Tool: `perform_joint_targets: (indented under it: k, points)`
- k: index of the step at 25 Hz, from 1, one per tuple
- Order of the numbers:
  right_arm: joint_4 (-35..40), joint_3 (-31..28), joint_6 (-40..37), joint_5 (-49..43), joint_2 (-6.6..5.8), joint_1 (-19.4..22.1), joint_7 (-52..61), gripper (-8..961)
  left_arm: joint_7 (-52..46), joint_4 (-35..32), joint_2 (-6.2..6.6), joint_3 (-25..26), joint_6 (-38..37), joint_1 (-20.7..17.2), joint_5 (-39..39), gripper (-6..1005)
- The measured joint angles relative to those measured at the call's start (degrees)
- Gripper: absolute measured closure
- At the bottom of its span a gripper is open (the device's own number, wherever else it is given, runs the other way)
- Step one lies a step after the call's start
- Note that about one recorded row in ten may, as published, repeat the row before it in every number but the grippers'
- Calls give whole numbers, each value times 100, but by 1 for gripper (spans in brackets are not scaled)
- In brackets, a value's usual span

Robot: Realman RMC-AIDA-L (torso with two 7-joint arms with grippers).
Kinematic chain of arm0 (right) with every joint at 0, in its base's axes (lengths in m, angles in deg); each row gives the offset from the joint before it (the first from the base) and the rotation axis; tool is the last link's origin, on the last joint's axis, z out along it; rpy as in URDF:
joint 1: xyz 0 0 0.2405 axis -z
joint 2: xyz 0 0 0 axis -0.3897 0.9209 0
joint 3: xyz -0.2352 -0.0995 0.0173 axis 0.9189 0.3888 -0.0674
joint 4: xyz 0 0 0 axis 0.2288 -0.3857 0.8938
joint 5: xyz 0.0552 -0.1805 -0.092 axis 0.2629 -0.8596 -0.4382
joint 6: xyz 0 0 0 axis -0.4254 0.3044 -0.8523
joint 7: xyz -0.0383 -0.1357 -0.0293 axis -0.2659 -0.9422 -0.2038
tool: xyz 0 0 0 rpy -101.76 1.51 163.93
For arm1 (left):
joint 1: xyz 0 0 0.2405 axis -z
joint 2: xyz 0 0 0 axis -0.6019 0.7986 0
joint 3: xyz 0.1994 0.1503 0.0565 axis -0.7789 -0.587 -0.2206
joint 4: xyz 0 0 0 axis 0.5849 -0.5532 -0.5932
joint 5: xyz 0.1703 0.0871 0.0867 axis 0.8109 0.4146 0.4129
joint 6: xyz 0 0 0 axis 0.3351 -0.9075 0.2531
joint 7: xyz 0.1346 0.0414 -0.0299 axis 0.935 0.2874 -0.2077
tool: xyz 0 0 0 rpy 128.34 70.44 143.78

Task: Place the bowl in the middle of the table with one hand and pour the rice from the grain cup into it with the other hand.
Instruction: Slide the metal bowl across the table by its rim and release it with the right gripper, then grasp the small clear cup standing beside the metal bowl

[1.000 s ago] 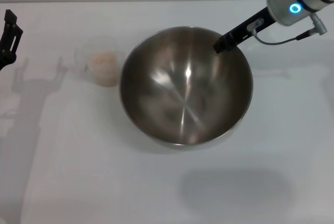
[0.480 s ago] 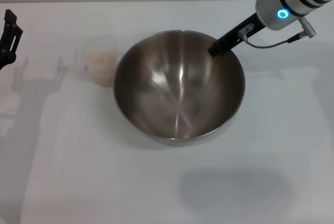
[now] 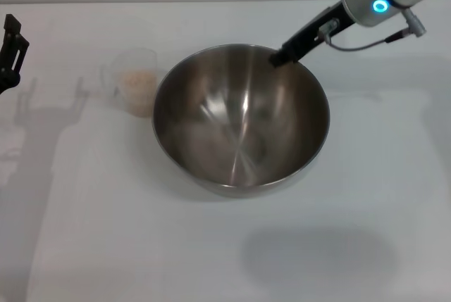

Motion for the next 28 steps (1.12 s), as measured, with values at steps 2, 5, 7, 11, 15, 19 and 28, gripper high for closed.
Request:
perform_joint_targets:
  k: [2, 5, 7, 11, 15, 19, 28]
  points:
    - [218, 1, 53, -9, 0, 22, 10, 599, -6, 0, -1, 0, -6, -8, 0, 256]
    - [506, -26, 137, 0, 0, 45, 17, 592, -16, 0, 0, 0, -8, -18, 1, 257]
    - [711, -51, 159, 24, 0, 60, 18, 588, -20, 0, 0, 0, -9, -22, 1, 258]
    - [1136, -3, 37, 109, 14, 144, 17, 579, -20, 0, 0, 0, -9, -27, 4, 260]
    - [1624, 351, -578, 263, 35, 410, -15, 571, -16, 0, 0, -9, -10, -34, 1, 262]
    - [2407, 1477, -2068, 301, 39, 1139, -29, 515, 15, 0, -1, -20, 19, -35, 1, 264]
    - [2438, 3687, -6799, 60, 56, 2568, -49, 299, 1, -9, -6, -24, 35, -34, 0, 269]
